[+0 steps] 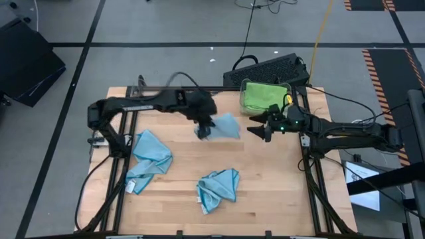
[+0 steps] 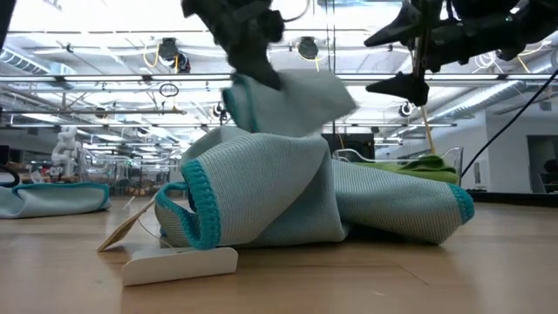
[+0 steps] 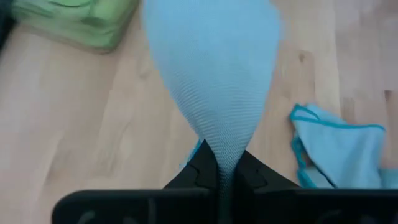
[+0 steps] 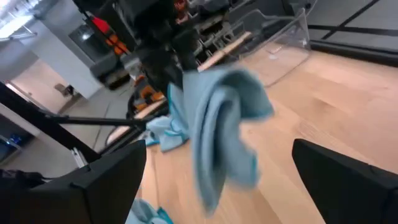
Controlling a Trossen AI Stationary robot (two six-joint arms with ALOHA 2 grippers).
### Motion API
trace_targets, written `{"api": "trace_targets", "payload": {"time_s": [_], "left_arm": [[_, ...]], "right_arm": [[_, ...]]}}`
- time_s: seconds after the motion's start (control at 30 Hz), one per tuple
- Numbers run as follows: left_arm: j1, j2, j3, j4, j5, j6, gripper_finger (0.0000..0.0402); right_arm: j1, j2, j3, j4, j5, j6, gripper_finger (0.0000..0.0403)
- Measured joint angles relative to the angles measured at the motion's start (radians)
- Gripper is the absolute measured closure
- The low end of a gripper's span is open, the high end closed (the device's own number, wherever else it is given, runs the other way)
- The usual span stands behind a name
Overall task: Sort microfiber towel by color & place in baskets
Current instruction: Put the top blue towel into the left transparent bin
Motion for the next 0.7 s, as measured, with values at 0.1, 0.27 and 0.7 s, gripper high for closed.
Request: {"api": "trace_targets", "payload": {"time_s": [0.1,0.27,0.7], "left_arm": [[0.047,-0.082,0.001,-0.084,0.020,0.049,0.0392],[0.163,-0.185,0.001,-0.272,-0.014,0.162,0.0392],[0.446,-0.224,0.001,-0.457,-0.218,0.533,0.0391]], "right_arm": [[0.005,-0.004,0.000,-0.008,-0.001,0.004,0.0007],[0.032,-0.009,0.000,-0.001,-0.003,0.014,0.0007],[0.120,-0.009,0.000,-0.008,-0.001,0.138,0.0007]]}}
